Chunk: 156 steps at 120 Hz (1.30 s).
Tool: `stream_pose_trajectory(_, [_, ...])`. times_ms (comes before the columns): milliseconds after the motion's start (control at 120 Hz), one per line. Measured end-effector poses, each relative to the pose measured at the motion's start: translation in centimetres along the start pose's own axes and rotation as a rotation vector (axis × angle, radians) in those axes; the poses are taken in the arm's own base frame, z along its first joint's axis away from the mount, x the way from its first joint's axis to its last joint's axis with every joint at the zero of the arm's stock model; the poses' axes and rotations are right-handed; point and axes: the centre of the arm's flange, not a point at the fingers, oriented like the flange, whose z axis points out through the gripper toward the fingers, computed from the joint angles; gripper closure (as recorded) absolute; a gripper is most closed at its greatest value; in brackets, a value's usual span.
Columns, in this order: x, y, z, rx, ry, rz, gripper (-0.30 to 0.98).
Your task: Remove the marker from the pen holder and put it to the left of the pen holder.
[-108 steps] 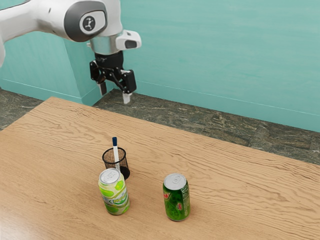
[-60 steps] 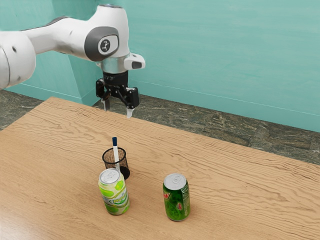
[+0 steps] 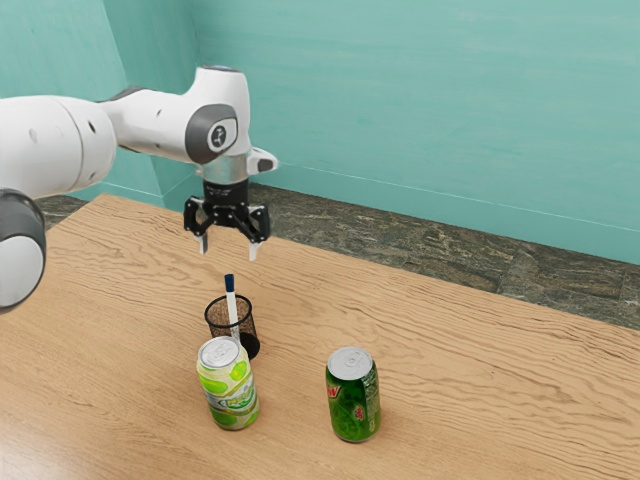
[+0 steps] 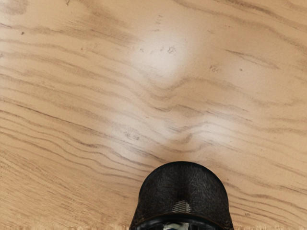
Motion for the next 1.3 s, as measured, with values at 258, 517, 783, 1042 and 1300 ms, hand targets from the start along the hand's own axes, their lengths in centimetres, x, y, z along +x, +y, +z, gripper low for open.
stream_pose_trajectory(258, [-0.6, 0.5, 3.1, 0.074, -0.050, -0.078, 0.00])
stream_pose_trajectory(517, [-0.3, 1.3, 6.0, -0.046, -0.013, -0.100, 0.00])
stream_pose_trajectory(783, [0.6, -1.1, 6.1, -0.086, 0.011, -0.140, 0.00])
stream_pose_trajectory(1042, [-0.1, -0.9, 5.9, -0.097, 0.011, -0.042, 0.00])
stream_pose_trajectory(1300, [-0.6, -0.8, 6.0, -0.121, 0.000, 0.044, 0.00])
